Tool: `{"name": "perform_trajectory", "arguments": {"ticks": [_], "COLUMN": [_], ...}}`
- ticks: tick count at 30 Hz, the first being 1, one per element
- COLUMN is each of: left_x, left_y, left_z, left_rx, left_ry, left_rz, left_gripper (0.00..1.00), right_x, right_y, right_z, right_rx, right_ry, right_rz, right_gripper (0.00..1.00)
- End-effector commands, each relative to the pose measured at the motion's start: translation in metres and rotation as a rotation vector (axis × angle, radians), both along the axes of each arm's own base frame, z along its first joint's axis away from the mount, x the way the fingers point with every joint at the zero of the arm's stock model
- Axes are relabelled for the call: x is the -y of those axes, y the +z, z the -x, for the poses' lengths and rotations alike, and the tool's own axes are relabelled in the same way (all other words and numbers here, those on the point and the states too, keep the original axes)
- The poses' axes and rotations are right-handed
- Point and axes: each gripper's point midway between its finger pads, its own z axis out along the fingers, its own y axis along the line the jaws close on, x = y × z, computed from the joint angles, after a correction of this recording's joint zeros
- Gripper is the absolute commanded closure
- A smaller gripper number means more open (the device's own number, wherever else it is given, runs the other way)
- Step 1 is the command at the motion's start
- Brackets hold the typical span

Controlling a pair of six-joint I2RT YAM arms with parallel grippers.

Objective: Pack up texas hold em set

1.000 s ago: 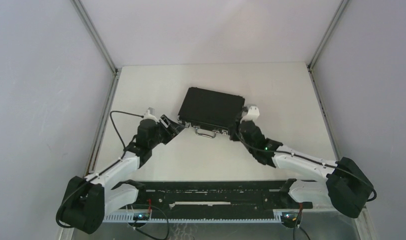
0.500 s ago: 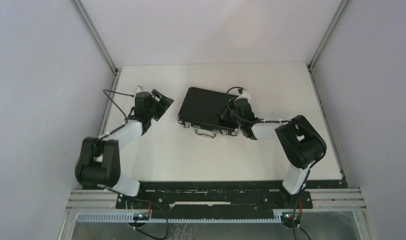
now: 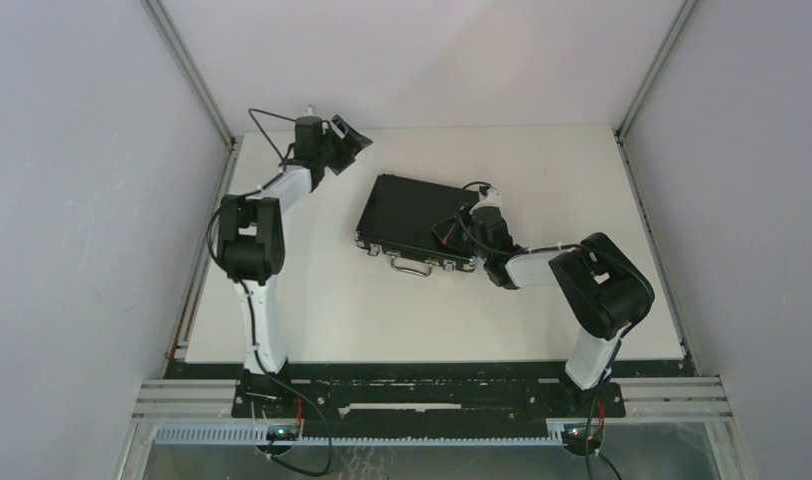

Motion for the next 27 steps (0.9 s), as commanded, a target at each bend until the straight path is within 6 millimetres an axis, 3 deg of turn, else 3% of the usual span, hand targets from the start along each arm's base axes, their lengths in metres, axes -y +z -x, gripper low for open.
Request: {"name": "perform_trajectory", "arguments": {"ticks": [1, 3, 8, 11, 16, 22, 27], "left_x": [0.015, 0.031, 0.11, 0.134, 0.12, 0.097, 0.081], "left_y": [0.004, -0.001, -0.007, -0.026, -0.057, -0.095, -0.1], "left_z": [-0.016, -0.017, -0.016, -0.007, 0.019, 0.07, 0.109], "left_rx": [-0.01, -0.022, -0.031, -0.078, -0.15, -0.293, -0.353], "left_ry": [-0.084, -0.121, -0.347, -0.433, -0.391, -0.422, -0.395], "left_rz": [0.004, -0.002, -0.061, -0.103, -0.141, -0.256, -0.385], "left_gripper": [0.23, 0.24, 0.3, 0.35, 0.51, 0.57, 0.56], "right_x": [0.012, 0.012, 0.012, 0.013, 0.021, 0.02, 0.018], "right_y": [-0.068, -0.07, -0.072, -0.067, -0.055, -0.036, -0.019], "right_z": [0.05, 0.051, 0.055, 0.059, 0.063, 0.069, 0.073], "right_rx": [-0.223, -0.226, -0.235, -0.222, -0.191, -0.148, -0.099], "right_ry": [0.065, 0.065, 0.082, 0.094, 0.09, 0.106, 0.109], "right_rz": [0.141, 0.147, 0.16, 0.187, 0.228, 0.242, 0.267], "right_gripper": [1.0, 1.0, 1.0, 1.0, 1.0, 1.0, 1.0]}}
